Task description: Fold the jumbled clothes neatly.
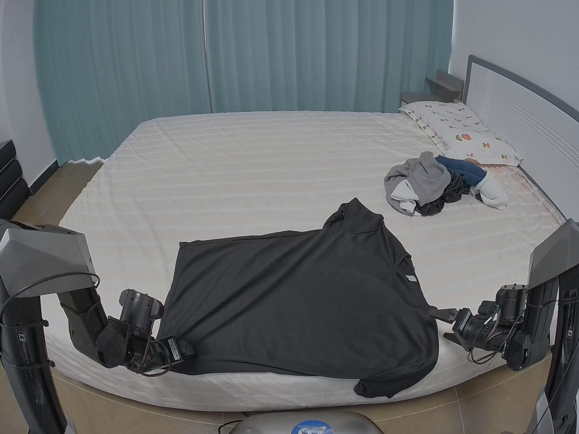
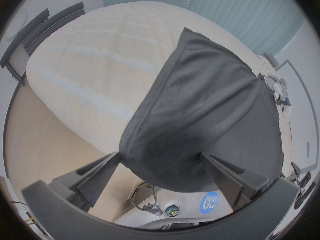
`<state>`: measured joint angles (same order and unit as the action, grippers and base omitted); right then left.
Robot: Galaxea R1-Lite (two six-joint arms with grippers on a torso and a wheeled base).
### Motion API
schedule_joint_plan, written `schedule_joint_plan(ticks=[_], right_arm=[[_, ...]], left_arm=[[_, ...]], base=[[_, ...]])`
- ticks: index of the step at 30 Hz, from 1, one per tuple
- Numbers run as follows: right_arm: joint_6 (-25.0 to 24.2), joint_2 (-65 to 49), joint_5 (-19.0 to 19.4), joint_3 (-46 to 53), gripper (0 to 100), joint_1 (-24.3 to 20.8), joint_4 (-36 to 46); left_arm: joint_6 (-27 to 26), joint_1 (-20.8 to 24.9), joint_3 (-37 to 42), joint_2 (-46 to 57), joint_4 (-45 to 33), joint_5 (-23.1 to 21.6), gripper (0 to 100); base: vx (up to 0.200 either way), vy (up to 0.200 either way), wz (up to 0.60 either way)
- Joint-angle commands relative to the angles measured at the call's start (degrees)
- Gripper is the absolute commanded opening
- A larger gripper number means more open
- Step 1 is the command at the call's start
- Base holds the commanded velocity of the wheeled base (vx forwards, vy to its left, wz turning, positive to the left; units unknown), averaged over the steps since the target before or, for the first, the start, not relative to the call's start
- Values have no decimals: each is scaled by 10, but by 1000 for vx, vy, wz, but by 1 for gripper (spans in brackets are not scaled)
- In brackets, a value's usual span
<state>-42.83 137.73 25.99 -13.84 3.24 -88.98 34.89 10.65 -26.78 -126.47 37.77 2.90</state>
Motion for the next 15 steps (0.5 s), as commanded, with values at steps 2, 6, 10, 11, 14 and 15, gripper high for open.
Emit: schedule_joint_plan(ticks=[2,6,10,11,14,15], right_arm=[[0,1,0,0,100,0,-4],[0,1,0,0,100,0,-4],[0,2,0,-1,100,0,-4],[0,1,0,-1,100,0,-5],[-4,-2,1,-4,100,2,-5],[-16,-4,1,-7,100,4,-5]], left_arm=[[12,-25,-11,24,4,-13,100],[35,-50,-16,68,13,-68,100],[38,-81,-20,104,13,-127,100],[40,-85,-29,104,10,-130,100],[84,-84,-45,100,13,-128,100],[111,-84,-55,100,12,-129,100]], base=[[0,0,0],[0,0,0],[0,0,0],[0,0,0],[0,0,0],[0,0,0]])
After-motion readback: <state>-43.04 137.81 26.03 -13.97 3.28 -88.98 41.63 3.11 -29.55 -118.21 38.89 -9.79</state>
